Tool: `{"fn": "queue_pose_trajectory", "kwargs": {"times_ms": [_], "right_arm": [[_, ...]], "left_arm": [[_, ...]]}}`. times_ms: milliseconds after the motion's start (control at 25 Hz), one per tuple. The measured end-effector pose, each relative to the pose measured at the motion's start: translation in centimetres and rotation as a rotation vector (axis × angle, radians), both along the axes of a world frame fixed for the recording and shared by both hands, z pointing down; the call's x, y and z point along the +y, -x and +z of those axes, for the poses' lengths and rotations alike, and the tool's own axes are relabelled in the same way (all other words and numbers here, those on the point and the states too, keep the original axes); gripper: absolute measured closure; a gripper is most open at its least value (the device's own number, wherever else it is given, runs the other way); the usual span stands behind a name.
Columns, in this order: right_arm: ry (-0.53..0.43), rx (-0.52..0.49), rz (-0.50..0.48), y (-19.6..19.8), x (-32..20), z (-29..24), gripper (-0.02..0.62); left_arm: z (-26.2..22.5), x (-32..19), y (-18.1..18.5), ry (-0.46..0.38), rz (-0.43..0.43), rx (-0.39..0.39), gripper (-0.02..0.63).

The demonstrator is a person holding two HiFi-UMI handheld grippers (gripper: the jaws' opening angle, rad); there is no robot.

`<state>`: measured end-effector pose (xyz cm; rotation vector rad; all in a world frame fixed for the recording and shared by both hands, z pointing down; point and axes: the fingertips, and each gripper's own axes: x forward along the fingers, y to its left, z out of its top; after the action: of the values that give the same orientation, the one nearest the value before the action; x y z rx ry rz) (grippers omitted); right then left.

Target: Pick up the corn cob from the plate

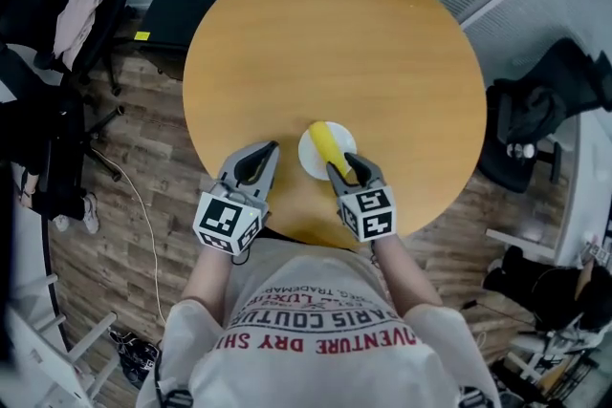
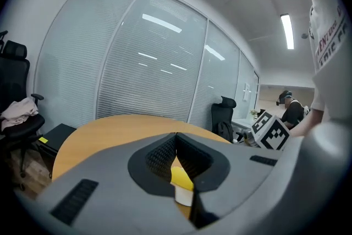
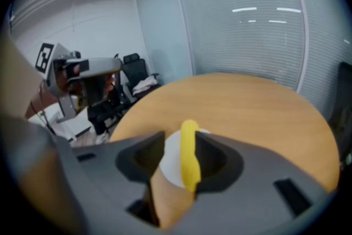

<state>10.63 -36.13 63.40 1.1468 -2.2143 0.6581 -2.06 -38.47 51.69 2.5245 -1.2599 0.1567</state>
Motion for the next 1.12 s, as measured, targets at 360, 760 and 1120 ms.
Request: {"fn": "queue_pose_trajectory", "kwargs": {"times_ms": [360, 760, 1120], "right_arm": [[0.199, 0.19, -0.028, 0.8, -3.0, 7.8, 0.337], [0.355, 0.287, -0.059, 1.4, -3.3, 11.9, 0.331], [0.335, 0.286, -0.06, 1.5, -3.5, 11.9, 0.325]], "left_arm": [[4.8, -2.6, 2.0, 0.1, 0.026, -0.026, 0.572], [6.1, -4.1, 2.5, 0.123, 0.039, -0.02, 0.572], [6.0, -3.7, 3.2, 0.136, 0.043, -0.028, 0.572]]}}
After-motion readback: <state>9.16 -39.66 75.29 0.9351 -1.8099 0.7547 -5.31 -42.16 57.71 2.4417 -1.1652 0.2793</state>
